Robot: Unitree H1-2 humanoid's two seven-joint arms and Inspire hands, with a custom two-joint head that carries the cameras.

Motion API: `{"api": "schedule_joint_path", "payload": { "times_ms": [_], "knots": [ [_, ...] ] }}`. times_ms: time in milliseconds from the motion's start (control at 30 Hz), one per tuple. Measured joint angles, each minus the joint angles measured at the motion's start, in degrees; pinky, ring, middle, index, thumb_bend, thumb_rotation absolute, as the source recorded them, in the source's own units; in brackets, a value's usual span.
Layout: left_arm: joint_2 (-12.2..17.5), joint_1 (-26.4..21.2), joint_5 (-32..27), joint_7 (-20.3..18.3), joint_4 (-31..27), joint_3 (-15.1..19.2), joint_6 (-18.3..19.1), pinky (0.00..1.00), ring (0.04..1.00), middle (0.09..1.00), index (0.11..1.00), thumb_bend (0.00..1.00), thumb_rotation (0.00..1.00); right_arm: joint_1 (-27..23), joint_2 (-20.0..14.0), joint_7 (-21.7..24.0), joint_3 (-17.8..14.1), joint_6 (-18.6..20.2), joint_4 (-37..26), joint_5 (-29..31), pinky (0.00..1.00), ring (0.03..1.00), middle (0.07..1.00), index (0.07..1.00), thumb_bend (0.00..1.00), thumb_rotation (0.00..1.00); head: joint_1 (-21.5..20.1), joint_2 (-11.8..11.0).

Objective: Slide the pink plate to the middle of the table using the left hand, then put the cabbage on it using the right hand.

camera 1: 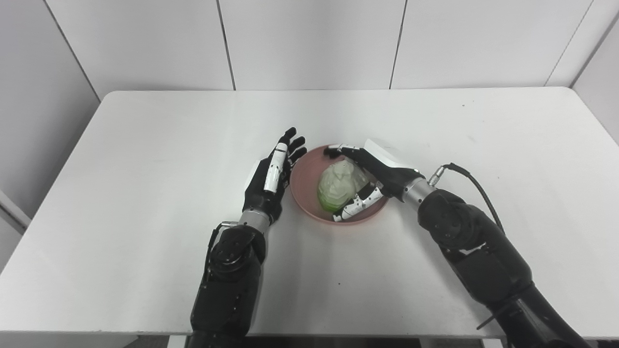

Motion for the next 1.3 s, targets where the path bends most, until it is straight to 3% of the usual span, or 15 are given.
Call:
{"api": "schedule_joint_path", "payload": {
  "times_ms": [200, 367, 533, 633, 733, 800, 867, 1033, 1100, 1167, 1300],
  "knots": [
    [0.0, 0.0, 0.0, 0.0, 0.0, 0.0, 0.0, 0.9, 0.908, 0.918, 0.929, 0.43, 1.0, 0.1, -0.2, 1.7, -0.7, 0.0, -1.4, 1.1, 0.79, 0.918, 0.988, 1.0, 1.0, 0.36, -0.1, -0.1],
    [0.0, 0.0, 0.0, -0.1, 0.0, 0.0, 0.0, 0.9, 0.901, 0.913, 0.921, 0.44, 1.0, 0.3, -1.3, 2.7, -1.8, 0.1, -6.1, 1.8, 0.77, 0.92, 0.991, 1.0, 1.0, 0.41, -0.4, -0.3],
    [0.0, -0.1, -0.1, -0.1, 0.2, 0.3, -0.1, 0.9, 0.908, 0.917, 0.925, 0.43, 1.0, 0.6, -1.8, 3.0, -5.0, 0.8, -14.0, 2.5, 0.8, 0.935, 0.999, 1.0, 1.0, 0.41, -1.1, -0.7],
    [0.0, -0.1, -0.1, -0.3, 0.5, 0.4, -0.5, 0.9, 0.904, 0.913, 0.917, 0.43, 1.0, 1.1, -1.7, 2.9, -7.9, 1.0, -17.4, 4.6, 0.83, 0.938, 0.98, 1.0, 1.0, 0.5, -1.7, -1.1],
    [0.0, -0.3, -0.4, -0.7, 1.4, 0.7, -1.4, 0.9, 0.905, 0.915, 0.922, 0.43, 1.0, 2.4, 0.2, -0.9, -13.6, 1.7, -21.3, 5.8, 0.88, 0.949, 0.974, 1.0, 1.0, 0.65, -1.9, -1.5],
    [0.2, -0.4, -0.4, -0.8, 1.7, 0.8, -1.7, 0.9, 0.907, 0.916, 0.92, 0.44, 1.0, 3.9, 2.2, -5.4, -17.4, 1.7, -21.7, 6.6, 0.89, 0.951, 0.987, 1.0, 1.0, 0.87, -2.3, -1.8],
    [0.3, -0.3, -0.4, -1.2, 1.8, 0.8, -2.3, 0.91, 0.908, 0.916, 0.916, 0.44, 1.0, 6.6, 4.3, -8.5, -20.2, 2.2, -21.7, 8.0, 0.95, 0.976, 0.996, 1.0, 1.0, 0.96, -2.4, -2.0],
    [0.7, 0.8, 0.0, -1.6, 1.3, 0.6, -3.9, 0.92, 0.917, 0.925, 0.918, 0.44, 1.0, 14.2, 11.2, -8.8, -27.7, 8.9, -18.2, 23.4, 1.0, 1.0, 1.0, 1.0, 1.0, 1.0, -2.1, -2.3],
    [1.2, 2.3, 0.2, -1.6, -0.3, 0.2, -4.6, 0.91, 0.915, 0.924, 0.918, 0.44, 1.0, 17.4, 12.8, -9.2, -28.8, 11.5, -16.2, 26.7, 1.0, 1.0, 1.0, 1.0, 1.0, 1.0, -1.8, -2.5],
    [1.5, 3.9, 0.3, -1.6, -1.9, 0.0, -5.1, 0.9, 0.909, 0.919, 0.916, 0.43, 1.0, 20.2, 13.4, -9.3, -28.4, 11.8, -14.8, 28.1, 1.0, 1.0, 1.0, 1.0, 1.0, 1.0, -1.8, -2.5],
    [2.0, 6.9, 1.5, -1.3, -4.7, -0.1, -5.6, 0.89, 0.903, 0.912, 0.915, 0.44, 1.0, 21.4, 14.3, -10.7, -27.8, 7.2, -12.2, 29.6, 1.0, 1.0, 1.0, 1.0, 0.81, 1.0, -1.7, -2.7]
  ]
}}
